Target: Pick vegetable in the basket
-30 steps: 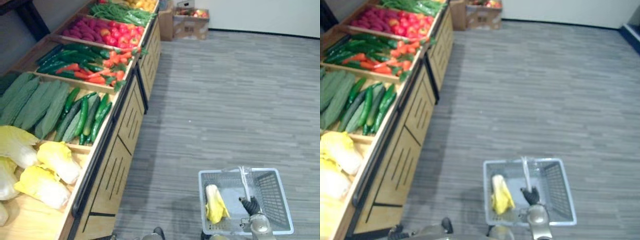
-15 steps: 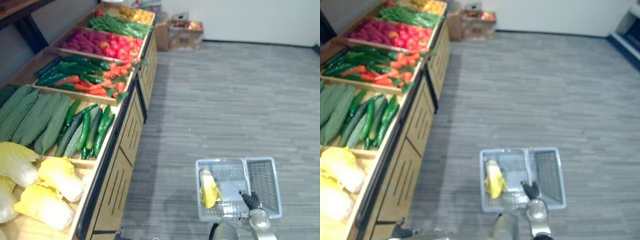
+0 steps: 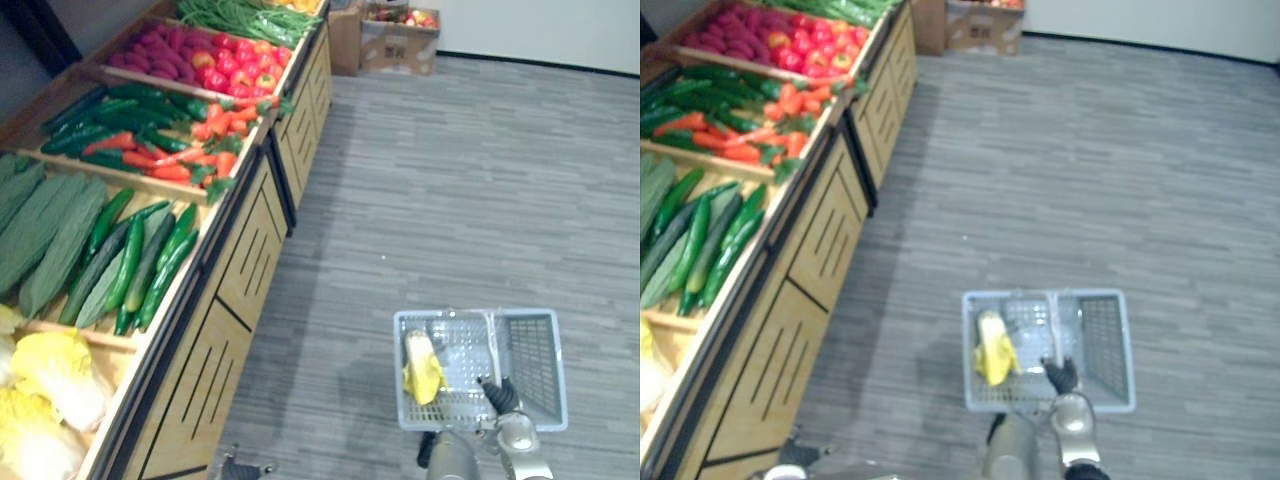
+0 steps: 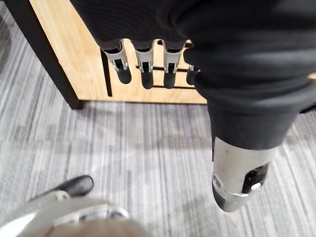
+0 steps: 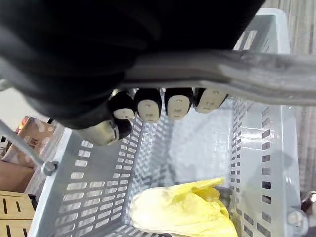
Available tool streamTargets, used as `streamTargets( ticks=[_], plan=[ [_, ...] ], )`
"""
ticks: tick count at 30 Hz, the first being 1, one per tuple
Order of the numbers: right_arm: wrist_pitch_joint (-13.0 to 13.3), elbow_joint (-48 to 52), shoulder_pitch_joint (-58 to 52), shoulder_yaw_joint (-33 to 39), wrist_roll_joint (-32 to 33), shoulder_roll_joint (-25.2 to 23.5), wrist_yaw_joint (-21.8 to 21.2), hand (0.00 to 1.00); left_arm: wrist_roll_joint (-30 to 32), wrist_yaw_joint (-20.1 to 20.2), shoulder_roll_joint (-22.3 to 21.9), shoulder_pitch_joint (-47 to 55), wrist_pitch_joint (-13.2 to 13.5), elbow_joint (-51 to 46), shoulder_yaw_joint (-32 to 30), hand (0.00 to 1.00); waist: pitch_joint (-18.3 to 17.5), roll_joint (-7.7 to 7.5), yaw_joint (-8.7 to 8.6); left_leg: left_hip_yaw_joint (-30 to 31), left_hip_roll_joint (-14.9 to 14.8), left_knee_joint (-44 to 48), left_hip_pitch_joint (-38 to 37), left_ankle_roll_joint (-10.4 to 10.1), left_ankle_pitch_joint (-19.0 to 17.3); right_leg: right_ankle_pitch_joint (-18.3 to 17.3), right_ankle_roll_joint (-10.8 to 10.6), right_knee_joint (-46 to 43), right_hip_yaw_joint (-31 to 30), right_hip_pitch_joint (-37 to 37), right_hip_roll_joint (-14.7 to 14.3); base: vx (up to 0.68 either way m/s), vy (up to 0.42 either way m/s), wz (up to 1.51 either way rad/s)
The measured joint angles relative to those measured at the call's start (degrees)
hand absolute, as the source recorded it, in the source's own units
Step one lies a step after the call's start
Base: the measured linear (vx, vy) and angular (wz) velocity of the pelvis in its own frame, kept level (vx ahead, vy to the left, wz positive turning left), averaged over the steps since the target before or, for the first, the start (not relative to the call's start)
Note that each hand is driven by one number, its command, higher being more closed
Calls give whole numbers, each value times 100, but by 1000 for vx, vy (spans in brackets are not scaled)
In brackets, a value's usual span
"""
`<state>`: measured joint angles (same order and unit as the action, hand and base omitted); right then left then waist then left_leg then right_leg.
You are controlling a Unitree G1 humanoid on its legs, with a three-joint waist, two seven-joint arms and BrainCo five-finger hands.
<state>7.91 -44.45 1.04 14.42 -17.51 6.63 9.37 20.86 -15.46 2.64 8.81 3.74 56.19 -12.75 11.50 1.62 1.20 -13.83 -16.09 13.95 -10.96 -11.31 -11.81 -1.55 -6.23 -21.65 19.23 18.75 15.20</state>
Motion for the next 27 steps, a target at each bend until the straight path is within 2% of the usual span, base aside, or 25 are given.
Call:
streamTargets(
  ticks=[1,3,4,5,6,7,8,10,11,12,13,14,15,16,17,18,19,21,22,23,24,25,26,27],
  plan=[
    [-22,-4,-63,15,12,17,5,100,-90,8,13,-13,9,-56,-67,0,0,-13,-57,306,-238,1196,635,64,576,-355,93,-247,223,-154,9,435,-406,42],
    [-34,-26,-108,32,17,39,5,100,-257,8,5,10,3,-103,-71,0,4,-8,-90,396,-407,1864,996,132,1245,-516,170,-227,351,-385,-17,422,-326,37],
    [-55,-41,-132,2,31,55,17,100,-454,-3,5,43,27,-181,-94,0,67,-53,-56,357,-715,2972,1495,156,1600,-641,295,55,470,-863,-153,386,-263,19],
    [-64,-52,-137,-7,39,81,29,100,-485,-12,9,33,49,-217,-106,0,71,-51,-35,361,-753,3343,1679,142,1377,-671,340,189,496,-1038,-185,451,-272,17],
    [-87,-120,-152,-32,59,172,44,100,-495,-15,26,6,91,-259,-100,0,80,-63,-5,338,-693,3780,1985,143,984,-650,307,491,583,-1395,-233,290,-139,13],
    [-108,-151,-164,-32,59,202,45,100,-495,-23,31,-16,108,-274,-99,0,83,-68,10,315,-636,3839,2111,162,842,-641,292,651,646,-1577,-249,361,-125,24],
    [-161,-155,-195,-24,61,244,62,100,-500,-33,29,-12,114,-386,-82,0,93,-86,55,281,-492,3695,2374,196,627,-617,252,908,772,-1892,-263,327,-56,28],
    [-203,-158,-200,-5,61,318,101,100,-500,-35,28,-2,132,-490,-48,0,96,-91,84,173,-316,3100,2680,176,478,-573,181,1165,921,-2155,-269,309,19,26],
    [-230,-163,-186,19,60,357,133,100,-500,-36,24,-5,134,-540,-39,0,98,-95,88,181,-106,2167,2806,165,479,-531,111,1309,1005,-2314,-262,315,137,16],
    [-235,-164,-172,62,59,366,148,100,-500,-35,9,7,128,-567,-33,0,98,-95,93,251,123,916,2804,187,580,-488,37,1442,1057,-2425,-247,321,176,9],
    [-235,-165,-168,87,57,364,156,100,-497,-34,0,14,125,-588,-31,0,99,-92,93,316,233,226,2788,209,754,-473,10,1520,1092,-2488,-241,327,250,-2],
    [-237,-169,-180,96,52,365,167,100,-496,-33,-4,17,124,-590,-32,0,99,-89,100,455,356,-813,2791,256,1128,-482,-109,1672,1137,-2622,-235,325,300,-7],
    [-242,-165,-204,83,30,336,183,100,-492,-23,19,6,124,-591,-44,0,115,-116,145,456,349,-895,2924,318,1479,-580,-419,1770,1146,-2796,-182,336,312,-4],
    [-252,-168,-214,71,6,286,186,100,-491,-20,25,-6,119,-602,-42,0,117,-124,169,320,370,-702,2973,408,1647,-598,-464,1806,1156,-2881,-168,356,260,10],
    [-253,-172,-215,-25,2,167,186,100,-490,-30,139,-17,125,-652,-36,0,143,-385,177,88,463,-370,3055,546,1623,-630,-409,1879,1072,-2955,-27,389,210,14],
    [-252,-170,-152,-175,-1,101,166,100,-488,-23,259,-53,159,-679,-37,0,174,-558,224,51,519,-33,3167,724,1367,-459,-290,1905,826,-2943,22,391,189,9],
    [-252,-169,-107,-237,-2,82,154,100,-483,-12,303,-76,176,-679,-67,0,170,-593,258,63,521,153,3207,741,1245,-275,-302,1923,739,-2933,27,395,216,-16],
    [-224,-154,27,-419,-53,60,123,100,-428,13,392,1,110,-623,-222,0,149,-762,352,-4,566,760,3127,946,841,97,-611,1484,281,-2876,274,441,252,-29],
    [-190,-149,61,-418,-59,62,125,100,-429,10,364,24,103,-566,-272,0,160,-803,373,-78,621,845,2938,941,614,194,-761,884,93,-2711,462,409,239,-23],
    [-165,-149,60,-435,-57,48,124,100,-434,10,371,51,104,-549,-289,0,157,-830,378,-133,656,844,2815,941,488,285,-766,411,-67,-2543,581,322,205,-17],
    [-158,-152,60,-465,-54,12,130,100,-452,12,392,80,101,-501,-303,0,158,-848,383,-179,673,834,2652,964,335,575,-756,-321,-349,-2204,724,314,211,-21],
    [-158,-161,54,-561,-54,-12,125,100,-506,15,402,130,77,-461,-318,0,160,-846,368,-269,657,762,2415,1022,194,1376,-621,-1166,-749,-1685,819,317,180,-23],
    [-146,-176,17,-622,-54,-43,106,100,-515,15,395,180,58,-468,-314,0,171,-829,355,-300,623,650,2210,1079,110,1841,-582,-1786,-1026,-1331,815,315,161,-17],
    [-120,-177,16,-633,-54,-89,95,100,-553,19,394,200,50,-466,-300,0,208,-773,338,-296,622,599,2108,1110,71,1746,-594,-2303,-1151,-1081,776,312,90,4]
  ],
)
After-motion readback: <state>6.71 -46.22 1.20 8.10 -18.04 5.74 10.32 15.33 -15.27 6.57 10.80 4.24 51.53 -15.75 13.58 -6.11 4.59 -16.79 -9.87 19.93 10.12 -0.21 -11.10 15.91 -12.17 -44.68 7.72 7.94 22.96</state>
